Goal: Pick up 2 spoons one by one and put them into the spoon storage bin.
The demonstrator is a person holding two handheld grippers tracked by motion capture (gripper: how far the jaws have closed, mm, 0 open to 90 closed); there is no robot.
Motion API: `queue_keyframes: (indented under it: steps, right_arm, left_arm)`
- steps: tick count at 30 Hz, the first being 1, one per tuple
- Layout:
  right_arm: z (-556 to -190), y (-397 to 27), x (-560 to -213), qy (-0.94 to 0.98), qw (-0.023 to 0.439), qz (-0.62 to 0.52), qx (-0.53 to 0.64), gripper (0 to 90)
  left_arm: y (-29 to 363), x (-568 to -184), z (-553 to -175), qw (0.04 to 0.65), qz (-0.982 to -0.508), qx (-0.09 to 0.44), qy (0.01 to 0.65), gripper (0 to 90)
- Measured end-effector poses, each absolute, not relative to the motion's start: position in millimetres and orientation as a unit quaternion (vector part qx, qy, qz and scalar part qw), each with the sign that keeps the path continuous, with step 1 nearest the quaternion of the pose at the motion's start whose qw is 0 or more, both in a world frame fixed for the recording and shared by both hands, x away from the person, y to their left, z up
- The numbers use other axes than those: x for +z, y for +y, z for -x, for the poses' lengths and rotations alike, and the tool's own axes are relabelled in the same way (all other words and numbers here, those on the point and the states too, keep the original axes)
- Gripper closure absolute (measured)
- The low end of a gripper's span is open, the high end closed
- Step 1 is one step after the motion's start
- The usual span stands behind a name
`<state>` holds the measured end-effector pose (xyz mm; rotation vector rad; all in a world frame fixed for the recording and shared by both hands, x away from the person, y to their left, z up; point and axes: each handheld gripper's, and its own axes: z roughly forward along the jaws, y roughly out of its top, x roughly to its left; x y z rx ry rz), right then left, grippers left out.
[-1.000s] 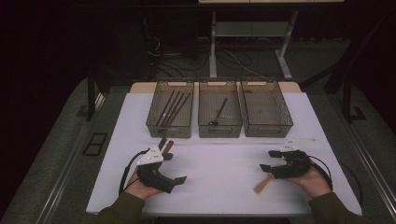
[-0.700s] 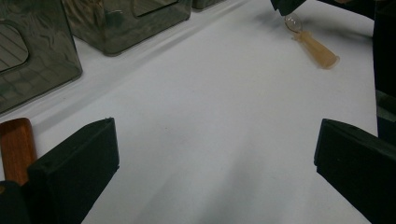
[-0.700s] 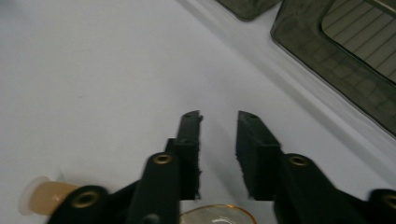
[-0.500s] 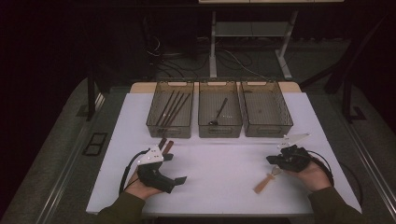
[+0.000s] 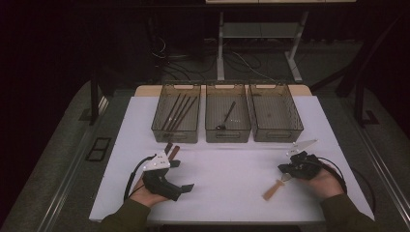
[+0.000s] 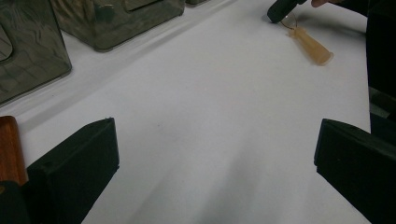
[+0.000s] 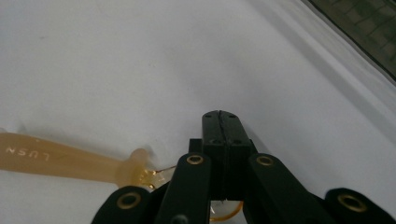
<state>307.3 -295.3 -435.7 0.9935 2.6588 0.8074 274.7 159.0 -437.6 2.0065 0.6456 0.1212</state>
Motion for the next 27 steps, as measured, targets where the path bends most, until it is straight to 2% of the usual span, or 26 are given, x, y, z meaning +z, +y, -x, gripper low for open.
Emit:
queue_keyframes:
  steps: [27]
  right_arm:
    - [-287.5,-306.1,-434.3,0.901,0.091,-0.338,0.257,90.0]
  left_arm:
    - [158.2,-438.6,-274.1,0.489,-0.83,0.047,0.265,0.0]
